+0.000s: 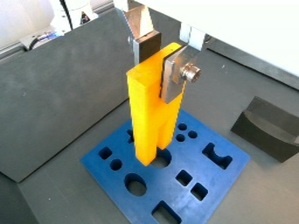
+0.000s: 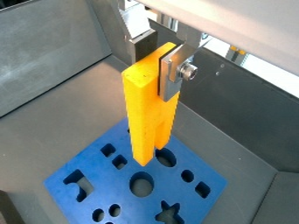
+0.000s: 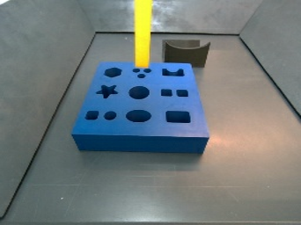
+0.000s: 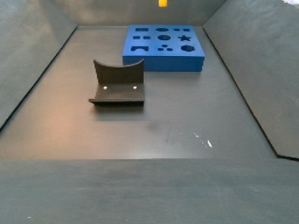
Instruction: Insert the double-square object.
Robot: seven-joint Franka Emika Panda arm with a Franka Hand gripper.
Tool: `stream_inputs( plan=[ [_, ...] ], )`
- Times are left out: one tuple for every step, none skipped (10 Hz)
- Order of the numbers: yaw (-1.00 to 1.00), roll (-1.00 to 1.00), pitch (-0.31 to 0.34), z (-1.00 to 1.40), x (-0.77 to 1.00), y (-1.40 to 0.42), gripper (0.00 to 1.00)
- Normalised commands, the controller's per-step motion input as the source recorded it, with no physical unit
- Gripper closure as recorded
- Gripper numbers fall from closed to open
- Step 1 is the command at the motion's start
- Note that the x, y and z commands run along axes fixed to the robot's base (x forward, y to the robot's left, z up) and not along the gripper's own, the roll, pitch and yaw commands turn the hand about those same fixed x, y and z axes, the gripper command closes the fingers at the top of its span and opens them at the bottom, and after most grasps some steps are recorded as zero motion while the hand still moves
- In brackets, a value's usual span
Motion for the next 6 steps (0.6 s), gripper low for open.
stream_inputs(
  plan=[
    [-0.07,0.01,-0.01,-0.46,0.16,0.09,1.0],
    [-0.07,0.0,0.0,-0.52,0.57,0.1,1.0],
    [-0.58,0.0,0.0,-0.36,0.57,0.0,1.0],
    [-0.82,-0.02,0.0,-0.26,0.32,0.0,1.0],
    [-0.95,-0.07,0.0,-0.15,0.18,0.01,1.0],
    [-0.95,-0.07,0.0,-0.15,0.17,0.01,1.0]
  ],
)
